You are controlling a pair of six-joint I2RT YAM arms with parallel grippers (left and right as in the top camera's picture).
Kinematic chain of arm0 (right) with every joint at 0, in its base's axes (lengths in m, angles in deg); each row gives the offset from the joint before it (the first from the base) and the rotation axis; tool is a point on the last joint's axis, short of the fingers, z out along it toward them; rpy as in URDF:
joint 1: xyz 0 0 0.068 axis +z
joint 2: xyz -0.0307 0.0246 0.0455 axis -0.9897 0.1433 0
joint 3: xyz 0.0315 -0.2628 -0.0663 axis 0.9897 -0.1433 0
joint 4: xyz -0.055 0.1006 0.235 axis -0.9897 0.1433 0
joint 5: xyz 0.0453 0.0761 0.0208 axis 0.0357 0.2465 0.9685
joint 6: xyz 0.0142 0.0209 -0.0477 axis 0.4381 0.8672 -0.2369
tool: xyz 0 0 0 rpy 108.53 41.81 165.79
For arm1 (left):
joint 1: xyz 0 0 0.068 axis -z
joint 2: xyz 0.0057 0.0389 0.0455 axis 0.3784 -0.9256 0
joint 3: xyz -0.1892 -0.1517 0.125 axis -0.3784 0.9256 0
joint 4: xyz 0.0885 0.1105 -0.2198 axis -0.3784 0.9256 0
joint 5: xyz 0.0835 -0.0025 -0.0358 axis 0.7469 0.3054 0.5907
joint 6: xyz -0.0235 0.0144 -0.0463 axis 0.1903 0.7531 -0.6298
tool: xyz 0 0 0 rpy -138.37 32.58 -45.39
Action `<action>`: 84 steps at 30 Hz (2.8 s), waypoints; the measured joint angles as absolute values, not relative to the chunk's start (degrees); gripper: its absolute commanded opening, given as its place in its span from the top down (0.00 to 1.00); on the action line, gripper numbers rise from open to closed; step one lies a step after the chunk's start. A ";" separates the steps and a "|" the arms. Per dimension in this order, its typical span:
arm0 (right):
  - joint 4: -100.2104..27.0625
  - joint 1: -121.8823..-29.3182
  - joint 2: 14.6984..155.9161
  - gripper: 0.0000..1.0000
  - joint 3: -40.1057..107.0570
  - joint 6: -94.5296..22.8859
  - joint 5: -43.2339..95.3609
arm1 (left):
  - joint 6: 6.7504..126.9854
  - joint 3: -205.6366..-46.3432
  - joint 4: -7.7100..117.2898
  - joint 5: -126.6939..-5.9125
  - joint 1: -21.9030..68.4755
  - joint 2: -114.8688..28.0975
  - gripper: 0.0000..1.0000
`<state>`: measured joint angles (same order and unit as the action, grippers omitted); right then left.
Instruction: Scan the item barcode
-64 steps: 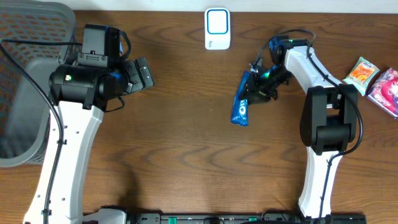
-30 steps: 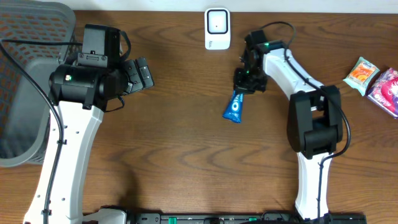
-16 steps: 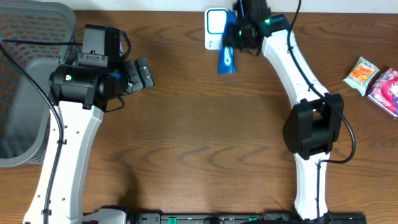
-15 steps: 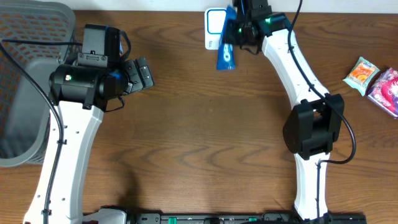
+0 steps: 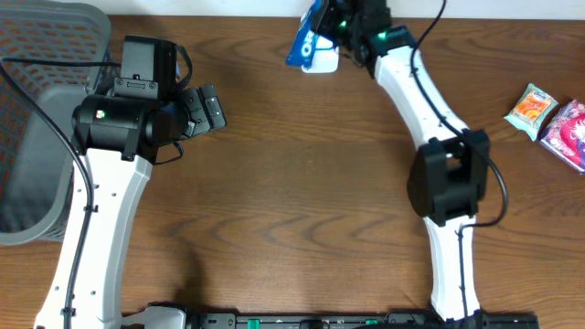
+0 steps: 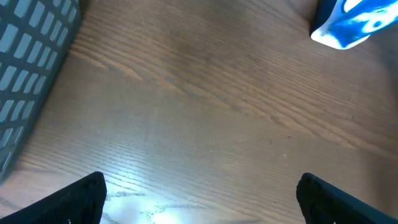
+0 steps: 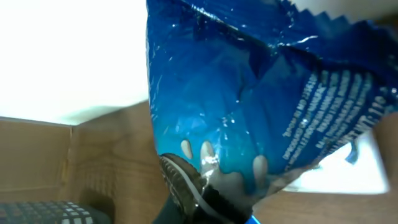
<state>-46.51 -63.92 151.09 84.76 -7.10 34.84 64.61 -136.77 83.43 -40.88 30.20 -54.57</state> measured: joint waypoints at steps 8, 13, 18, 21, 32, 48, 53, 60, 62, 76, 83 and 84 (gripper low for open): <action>-46.77 -63.70 155.28 0.99 84.35 0.33 37.59 | 64.61 -136.77 83.41 -40.86 30.20 -54.57 0.02; -47.16 -64.20 155.26 0.99 84.57 0.70 39.95 | 64.61 -136.77 83.41 -40.86 30.20 -54.57 0.02; -39.97 -66.65 155.26 0.99 88.96 -1.68 42.16 | 64.61 -136.77 83.41 -40.86 30.20 -54.57 0.02; -33.22 -69.91 154.54 0.99 92.74 -4.26 42.60 | 64.61 -136.77 83.41 -40.86 30.20 -54.57 0.02; -6.88 -92.14 146.21 0.99 98.40 -16.30 38.03 | 64.58 -136.77 83.41 -40.86 30.20 -54.57 0.02; -2.20 -105.29 146.26 0.76 92.48 -31.41 7.39 | 64.61 -136.77 83.41 -40.86 30.20 -54.57 0.02; -2.07 -107.59 146.26 0.50 89.81 -32.87 5.16 | 64.61 -136.77 83.41 -40.86 30.20 -54.57 0.02; 1.88 -109.82 145.14 0.44 89.81 -32.57 9.94 | 64.61 -136.77 83.41 -40.86 30.20 -54.57 0.02; 2.71 -110.28 143.02 0.41 89.81 -32.48 13.70 | 64.61 -136.77 83.41 -40.86 30.20 -54.57 0.02; 26.14 -109.55 109.10 0.01 90.71 -35.32 26.45 | 64.61 -136.77 83.39 -40.86 30.20 -54.57 0.02; 27.65 -102.82 96.86 0.01 83.28 -38.14 29.03 | 64.61 -136.77 83.48 -40.88 30.20 -54.57 0.02; 27.65 -101.49 94.52 0.01 80.74 -38.27 29.75 | 64.58 -136.77 83.41 -40.86 30.20 -54.57 0.02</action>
<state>27.65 -101.49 94.52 80.74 -38.27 29.75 64.58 -136.77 83.41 -40.86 30.20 -54.57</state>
